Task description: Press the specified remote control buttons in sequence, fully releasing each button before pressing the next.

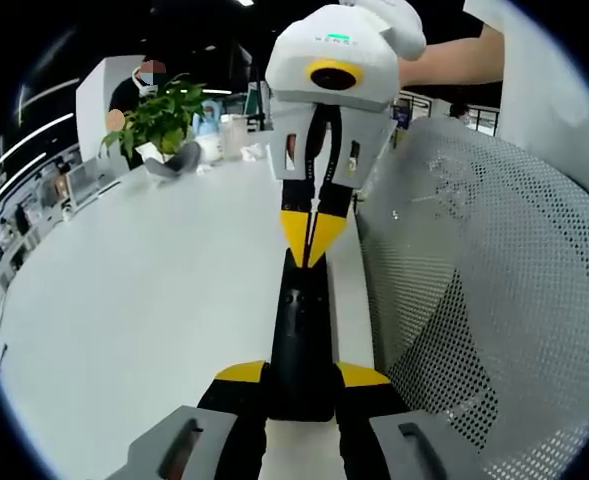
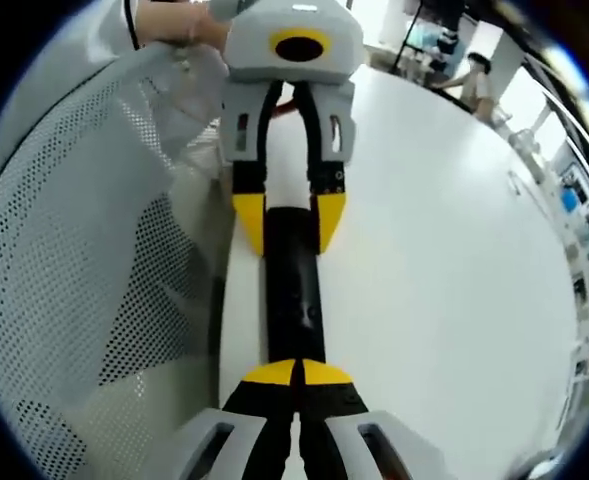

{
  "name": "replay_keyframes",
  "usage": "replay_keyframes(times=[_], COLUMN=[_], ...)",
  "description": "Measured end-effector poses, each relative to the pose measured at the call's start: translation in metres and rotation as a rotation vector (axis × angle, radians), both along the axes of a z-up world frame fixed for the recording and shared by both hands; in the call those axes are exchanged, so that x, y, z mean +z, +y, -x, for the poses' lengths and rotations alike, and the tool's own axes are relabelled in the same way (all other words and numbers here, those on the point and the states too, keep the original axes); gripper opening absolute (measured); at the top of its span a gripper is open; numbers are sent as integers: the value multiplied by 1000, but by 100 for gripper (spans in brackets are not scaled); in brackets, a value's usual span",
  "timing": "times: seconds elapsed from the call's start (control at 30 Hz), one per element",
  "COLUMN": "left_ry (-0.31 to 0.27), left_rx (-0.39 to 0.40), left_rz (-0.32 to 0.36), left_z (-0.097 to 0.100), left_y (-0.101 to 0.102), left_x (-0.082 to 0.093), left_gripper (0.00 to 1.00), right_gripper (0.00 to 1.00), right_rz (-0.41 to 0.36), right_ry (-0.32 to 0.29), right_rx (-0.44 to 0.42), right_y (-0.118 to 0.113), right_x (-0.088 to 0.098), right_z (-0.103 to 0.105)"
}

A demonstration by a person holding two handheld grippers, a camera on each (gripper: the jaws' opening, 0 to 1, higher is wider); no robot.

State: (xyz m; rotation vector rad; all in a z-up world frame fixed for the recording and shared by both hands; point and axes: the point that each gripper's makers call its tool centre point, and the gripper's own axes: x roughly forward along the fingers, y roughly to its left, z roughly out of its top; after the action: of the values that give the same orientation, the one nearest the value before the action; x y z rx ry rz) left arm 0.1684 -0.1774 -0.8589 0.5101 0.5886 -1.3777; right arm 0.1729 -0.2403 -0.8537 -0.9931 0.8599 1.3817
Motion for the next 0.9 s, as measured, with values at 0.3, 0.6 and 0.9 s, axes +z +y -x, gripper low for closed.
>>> replay_keyframes(times=[0.3, 0.6, 0.9], left_ry=[0, 1, 1], left_rx=[2, 1, 2], left_rz=[6, 9, 11], left_z=[0, 0, 0], left_y=[0, 0, 1], left_x=[0, 0, 0], left_gripper=[25, 25, 25], right_gripper=[0, 2, 4], right_rz=[-73, -108, -84], right_ry=[31, 28, 35], right_rx=[-38, -29, -1], right_y=[-3, 4, 3], right_x=[2, 5, 2], right_z=[3, 0, 2])
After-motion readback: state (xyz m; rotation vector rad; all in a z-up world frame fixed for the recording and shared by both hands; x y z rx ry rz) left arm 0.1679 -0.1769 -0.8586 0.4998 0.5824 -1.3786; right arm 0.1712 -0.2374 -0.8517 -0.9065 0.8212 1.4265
